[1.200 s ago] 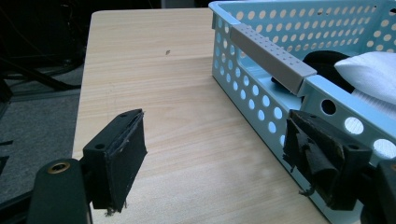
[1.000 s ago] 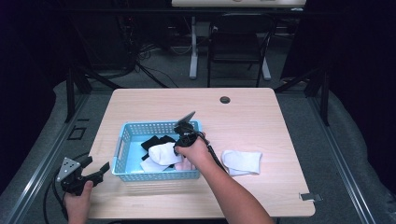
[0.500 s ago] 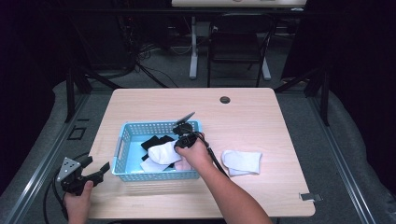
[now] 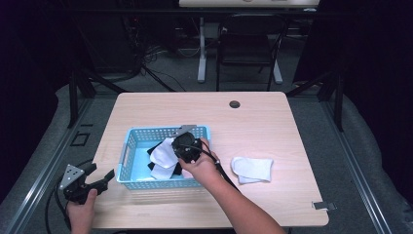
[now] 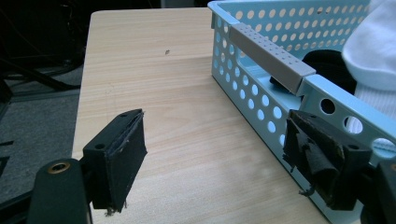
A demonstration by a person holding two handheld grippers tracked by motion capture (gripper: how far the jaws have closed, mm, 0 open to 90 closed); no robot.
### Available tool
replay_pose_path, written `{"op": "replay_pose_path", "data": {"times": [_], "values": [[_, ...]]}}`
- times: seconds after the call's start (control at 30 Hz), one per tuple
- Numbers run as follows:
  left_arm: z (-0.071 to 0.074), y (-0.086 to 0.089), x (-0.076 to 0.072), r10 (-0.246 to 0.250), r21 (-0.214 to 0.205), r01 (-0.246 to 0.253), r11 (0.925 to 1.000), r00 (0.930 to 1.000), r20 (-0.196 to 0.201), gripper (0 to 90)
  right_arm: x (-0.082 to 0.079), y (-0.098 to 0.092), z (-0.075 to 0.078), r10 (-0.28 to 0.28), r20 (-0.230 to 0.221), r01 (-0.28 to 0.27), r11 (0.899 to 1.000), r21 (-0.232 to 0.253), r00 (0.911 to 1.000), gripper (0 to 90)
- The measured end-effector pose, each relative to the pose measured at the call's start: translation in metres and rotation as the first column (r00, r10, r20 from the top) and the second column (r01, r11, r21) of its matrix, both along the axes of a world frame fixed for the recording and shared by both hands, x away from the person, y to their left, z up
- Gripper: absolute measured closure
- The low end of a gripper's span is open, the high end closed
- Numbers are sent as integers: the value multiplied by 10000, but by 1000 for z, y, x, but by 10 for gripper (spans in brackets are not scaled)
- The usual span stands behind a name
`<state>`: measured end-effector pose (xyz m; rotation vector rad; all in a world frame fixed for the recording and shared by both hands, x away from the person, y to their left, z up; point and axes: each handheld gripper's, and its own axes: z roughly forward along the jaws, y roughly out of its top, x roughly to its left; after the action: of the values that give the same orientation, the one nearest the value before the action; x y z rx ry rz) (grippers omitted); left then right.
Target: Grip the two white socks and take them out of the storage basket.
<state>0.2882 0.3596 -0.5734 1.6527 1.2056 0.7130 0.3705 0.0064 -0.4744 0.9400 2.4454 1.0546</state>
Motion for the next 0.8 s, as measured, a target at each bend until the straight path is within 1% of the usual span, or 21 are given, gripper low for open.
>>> {"op": "replay_pose_path", "data": {"times": [0.1, 0.13, 0.2, 0.3, 0.4, 0.43, 0.47, 0.57, 0.6, 0.63, 0.67, 0.8], "values": [[0, 0, 0, 0, 6, 0, 10000, 10000, -10, 207, -7, -4, 7, 72, 500, -83, 9997, 236, 9987, 878], [0, 0, 0, 4, -2, -4, 10000, 10000, -4, 207, -9, -5, 9, 92, 667, -120, 9991, 413, 9977, 878], [0, 0, 0, 5, 6, -5, 10000, 10000, -4, 207, -14, -7, 14, 107, 923, -172, 9974, 702, 9957, 879], [0, 0, 0, 1, 13, -1, 10000, 10000, -5, 207, -19, -11, 20, 142, 1298, -264, 9953, 929, 9914, 878], [0, 0, 0, 8, 6, -8, 10000, 10000, -5, 207, -25, -14, 25, 135, 1668, -343, 9919, 1223, 9859, 878], [0, 0, 0, 16, -2, -16, 10000, 10000, -3, 207, -27, -16, 27, 89, 1845, -349, 9898, 1383, 9828, 878], [0, 0, 0, 21, 0, -21, 10000, 10000, -1, 207, -28, -18, 28, 39, 2034, -342, 9888, 1456, 9791, 879], [0, 0, 0, 26, 1, -26, 10000, 10000, 6, 207, -32, -21, 30, -41, 2412, -362, 9860, 1626, 9705, 878], [0, 0, 0, 39, -5, -39, 10000, 10000, 8, 207, -33, -22, 31, -62, 2481, -369, 9850, 1686, 9687, 879], [0, 0, 0, 41, -4, -41, 10000, 10000, 11, 207, -35, -25, 33, -93, 2507, -391, 9815, 1872, 9680, 878], [0, 0, 0, 21, -36, -21, 10000, 10000, 23, 207, -35, -25, 33, -93, 2507, -391, 9815, 1872, 9680, 878], [0, 0, 0, 33, 1, -33, 10000, 10000, 4, 207, -38, -29, 37, -158, 2611, -465, 9719, 2306, 9652, 879]]}}
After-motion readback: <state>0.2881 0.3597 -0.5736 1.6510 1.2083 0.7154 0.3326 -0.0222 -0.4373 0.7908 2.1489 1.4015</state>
